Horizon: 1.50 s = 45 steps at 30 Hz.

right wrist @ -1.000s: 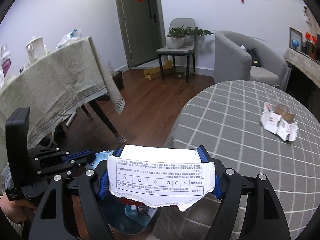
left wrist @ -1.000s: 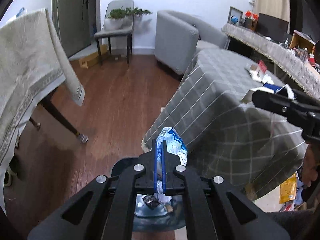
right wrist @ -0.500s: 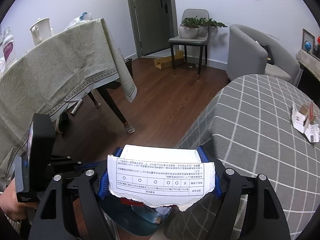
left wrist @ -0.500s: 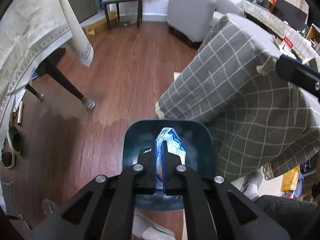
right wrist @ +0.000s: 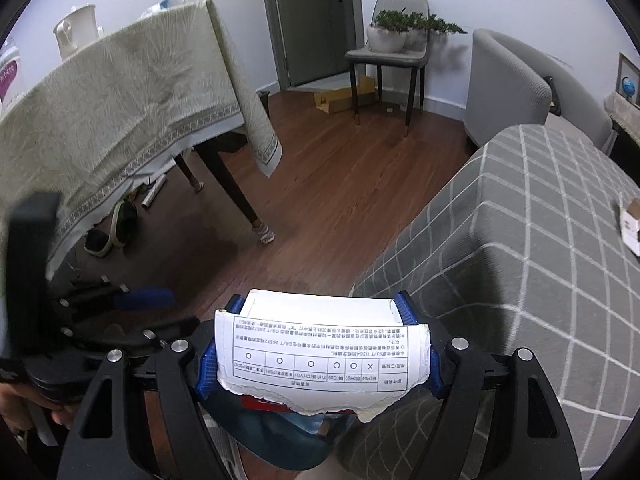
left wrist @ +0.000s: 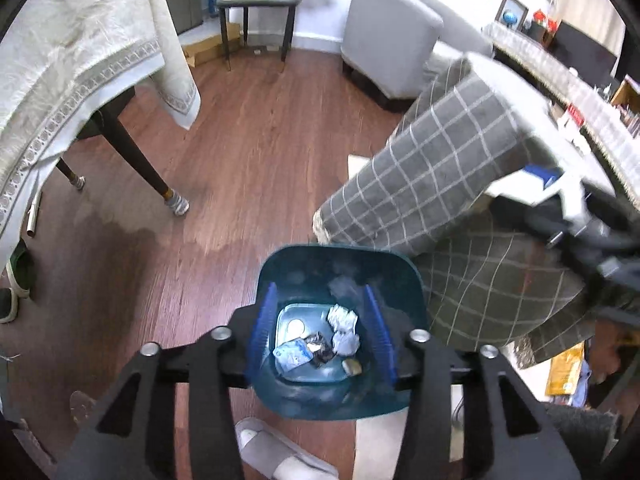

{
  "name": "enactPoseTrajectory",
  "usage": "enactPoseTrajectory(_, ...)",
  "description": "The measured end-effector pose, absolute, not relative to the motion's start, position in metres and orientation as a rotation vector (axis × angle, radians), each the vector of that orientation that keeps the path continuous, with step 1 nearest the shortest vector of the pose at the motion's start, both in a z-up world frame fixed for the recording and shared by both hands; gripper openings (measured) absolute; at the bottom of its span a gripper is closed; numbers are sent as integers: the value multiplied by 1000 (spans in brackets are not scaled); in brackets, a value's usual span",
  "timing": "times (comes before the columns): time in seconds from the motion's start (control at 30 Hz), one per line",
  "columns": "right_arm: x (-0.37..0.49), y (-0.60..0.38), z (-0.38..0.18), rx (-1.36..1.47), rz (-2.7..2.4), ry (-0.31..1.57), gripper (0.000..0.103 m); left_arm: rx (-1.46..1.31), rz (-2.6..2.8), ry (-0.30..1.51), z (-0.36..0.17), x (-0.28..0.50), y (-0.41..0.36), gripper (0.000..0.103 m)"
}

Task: Collect trash
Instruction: 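Lower the right tool into the bin and release the white paper sheet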

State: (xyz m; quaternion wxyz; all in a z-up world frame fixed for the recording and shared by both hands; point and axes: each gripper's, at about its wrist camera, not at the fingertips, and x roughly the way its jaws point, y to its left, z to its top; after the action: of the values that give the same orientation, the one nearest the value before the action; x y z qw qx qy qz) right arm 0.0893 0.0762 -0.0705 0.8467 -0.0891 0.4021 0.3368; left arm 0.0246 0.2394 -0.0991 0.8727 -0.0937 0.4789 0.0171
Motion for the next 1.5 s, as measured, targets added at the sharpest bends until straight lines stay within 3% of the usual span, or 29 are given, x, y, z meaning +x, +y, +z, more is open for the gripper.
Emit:
enactPoseTrajectory(0.4,84,106,-116,-261,729,948,76,-240,32,784,-49,9,252,69)
enactPoseTrajectory(0.8,76,126,-190,-357,737,1116,76,-271,29,690,-24,1,254,68)
enactPoseTrajectory(0.93,74,128,-206,-393,731,1152,77,-258,30,664,-16,-1,252,59)
enactPoseTrajectory(1.07,73,125,-222,-406,723,1197,78,-257,15,655,-12,-1,250,58)
enactPoseTrajectory(1.5,65,116,-224,-440,735,1230,84,-232,2,589,9,-3,238,61)
